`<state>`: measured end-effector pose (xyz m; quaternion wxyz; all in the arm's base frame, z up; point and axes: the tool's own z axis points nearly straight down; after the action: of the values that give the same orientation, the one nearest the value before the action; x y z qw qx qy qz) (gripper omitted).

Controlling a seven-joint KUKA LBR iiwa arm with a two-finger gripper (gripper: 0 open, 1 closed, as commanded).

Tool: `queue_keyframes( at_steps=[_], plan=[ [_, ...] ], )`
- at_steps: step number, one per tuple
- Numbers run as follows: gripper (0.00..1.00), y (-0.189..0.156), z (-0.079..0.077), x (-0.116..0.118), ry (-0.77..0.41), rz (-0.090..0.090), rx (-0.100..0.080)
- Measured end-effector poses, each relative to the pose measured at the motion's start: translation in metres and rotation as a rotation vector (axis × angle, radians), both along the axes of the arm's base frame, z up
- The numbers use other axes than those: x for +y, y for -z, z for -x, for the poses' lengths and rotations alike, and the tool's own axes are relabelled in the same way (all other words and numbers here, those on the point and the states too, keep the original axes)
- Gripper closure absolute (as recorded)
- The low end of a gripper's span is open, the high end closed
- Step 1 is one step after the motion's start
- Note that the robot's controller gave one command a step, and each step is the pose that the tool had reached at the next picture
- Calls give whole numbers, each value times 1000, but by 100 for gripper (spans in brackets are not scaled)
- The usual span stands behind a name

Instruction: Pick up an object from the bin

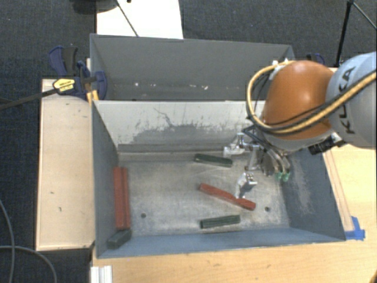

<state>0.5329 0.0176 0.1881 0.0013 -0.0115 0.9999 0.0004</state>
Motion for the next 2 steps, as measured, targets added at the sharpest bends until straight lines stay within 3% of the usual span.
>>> queue_keyframes(
  at_steps=[1,2],
  plan=[
    [0,0,0,0,0,0,0],
    [100,108,17,2,-97,-1,-11]
  ],
)
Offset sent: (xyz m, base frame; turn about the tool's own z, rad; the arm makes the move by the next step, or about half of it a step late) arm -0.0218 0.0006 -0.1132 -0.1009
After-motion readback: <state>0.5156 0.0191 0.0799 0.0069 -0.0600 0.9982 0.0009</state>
